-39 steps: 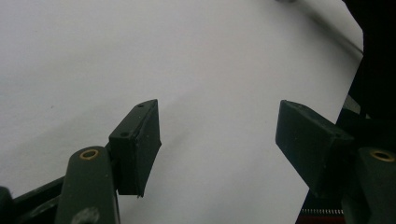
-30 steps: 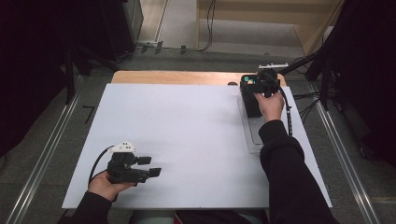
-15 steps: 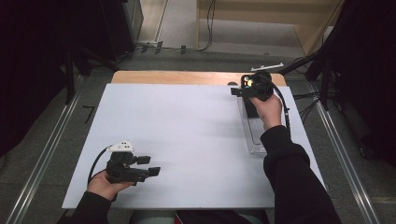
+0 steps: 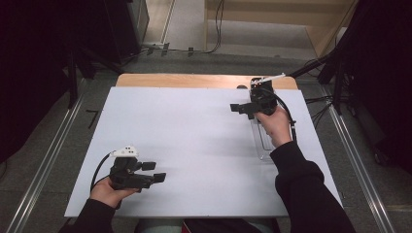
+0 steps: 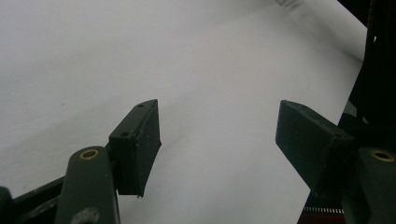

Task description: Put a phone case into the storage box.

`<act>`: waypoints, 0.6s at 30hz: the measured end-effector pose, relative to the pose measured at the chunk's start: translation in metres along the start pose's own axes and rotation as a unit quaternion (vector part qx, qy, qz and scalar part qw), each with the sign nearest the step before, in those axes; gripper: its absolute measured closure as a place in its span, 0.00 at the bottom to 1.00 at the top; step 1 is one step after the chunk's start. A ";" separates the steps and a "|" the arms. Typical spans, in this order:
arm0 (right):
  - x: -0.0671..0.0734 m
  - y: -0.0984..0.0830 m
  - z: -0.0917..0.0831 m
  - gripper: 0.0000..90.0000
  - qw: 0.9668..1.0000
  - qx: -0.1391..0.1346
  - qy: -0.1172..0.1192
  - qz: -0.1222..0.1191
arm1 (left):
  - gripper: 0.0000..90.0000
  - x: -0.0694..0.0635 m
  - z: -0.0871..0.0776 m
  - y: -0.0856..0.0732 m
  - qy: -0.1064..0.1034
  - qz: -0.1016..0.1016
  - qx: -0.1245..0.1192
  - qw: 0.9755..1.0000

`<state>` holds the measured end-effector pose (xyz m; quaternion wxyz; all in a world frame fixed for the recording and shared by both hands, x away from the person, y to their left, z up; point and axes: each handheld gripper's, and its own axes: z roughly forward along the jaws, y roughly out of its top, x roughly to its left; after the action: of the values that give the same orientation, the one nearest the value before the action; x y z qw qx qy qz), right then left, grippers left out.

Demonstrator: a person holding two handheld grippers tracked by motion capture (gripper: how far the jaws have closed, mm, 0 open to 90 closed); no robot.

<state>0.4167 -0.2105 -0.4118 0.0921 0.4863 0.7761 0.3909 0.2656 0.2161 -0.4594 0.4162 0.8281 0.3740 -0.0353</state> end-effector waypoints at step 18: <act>0.024 -0.022 -0.005 0.14 0.997 0.020 0.064 -0.026 | 0.34 0.002 -0.001 0.002 -0.006 0.002 0.000 1.000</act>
<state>0.3871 -0.1979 -0.4180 0.0426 0.4419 0.8001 0.4033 0.2679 0.2169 -0.4583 0.4188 0.8283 0.3701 -0.0391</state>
